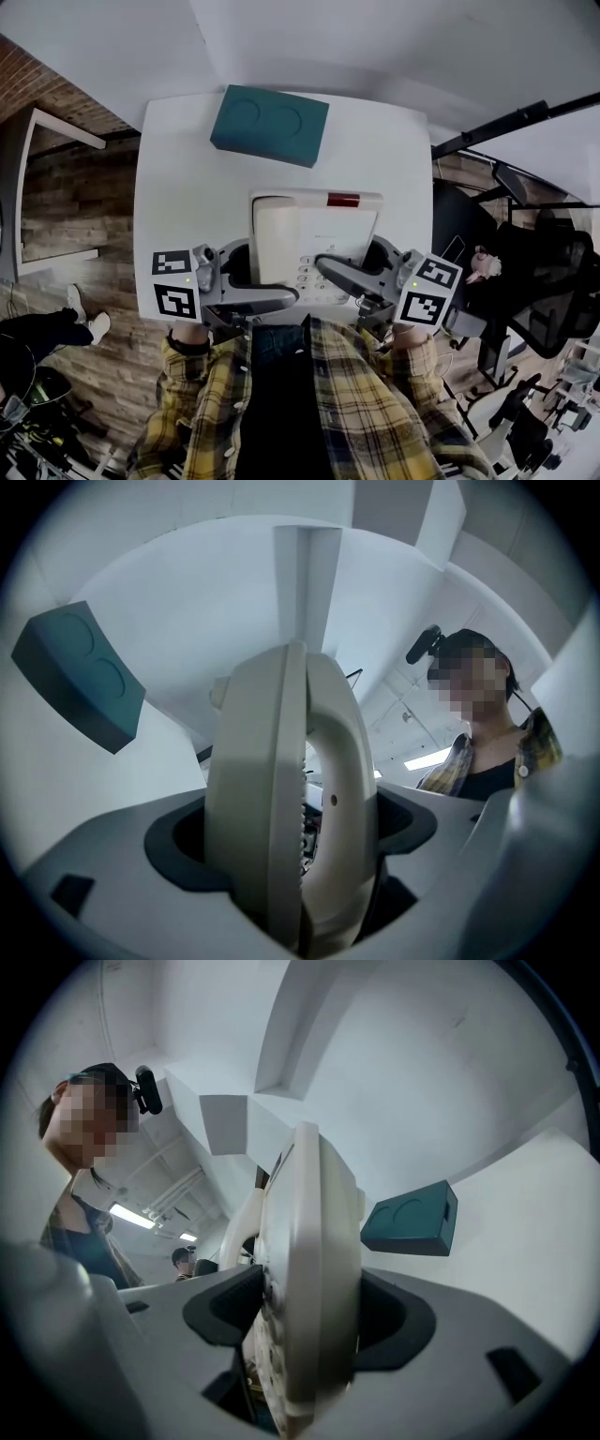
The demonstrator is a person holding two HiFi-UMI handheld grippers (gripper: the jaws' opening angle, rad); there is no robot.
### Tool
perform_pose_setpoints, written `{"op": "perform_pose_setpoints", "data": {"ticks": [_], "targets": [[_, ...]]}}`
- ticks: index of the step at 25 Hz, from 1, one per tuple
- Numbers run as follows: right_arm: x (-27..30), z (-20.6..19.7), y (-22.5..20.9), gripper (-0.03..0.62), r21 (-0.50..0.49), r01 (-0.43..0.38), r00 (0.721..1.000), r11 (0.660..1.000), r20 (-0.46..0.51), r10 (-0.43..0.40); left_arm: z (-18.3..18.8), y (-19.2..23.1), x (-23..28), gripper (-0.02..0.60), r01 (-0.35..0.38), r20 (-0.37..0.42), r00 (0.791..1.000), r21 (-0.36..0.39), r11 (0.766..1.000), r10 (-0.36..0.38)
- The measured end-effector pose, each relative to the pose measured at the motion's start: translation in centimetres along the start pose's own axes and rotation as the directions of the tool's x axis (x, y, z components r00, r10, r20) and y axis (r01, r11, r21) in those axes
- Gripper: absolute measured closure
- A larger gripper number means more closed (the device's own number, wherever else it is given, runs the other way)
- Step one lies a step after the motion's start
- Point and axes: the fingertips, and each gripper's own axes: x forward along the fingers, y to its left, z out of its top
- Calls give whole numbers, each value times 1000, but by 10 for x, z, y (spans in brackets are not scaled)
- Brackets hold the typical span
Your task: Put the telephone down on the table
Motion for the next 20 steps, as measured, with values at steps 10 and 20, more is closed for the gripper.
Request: {"op": "perform_pose_setpoints", "data": {"ticks": [10,20], "targets": [[10,-26,-31,318,95,25,999,995,-23,-23,-18,35,-6,153,-26,-7,1000,-94,995,25],[14,-46,-58,318,160,53,998,986,-53,-45,-32,64,-6,153,-39,-3,999,-152,988,39]]}}
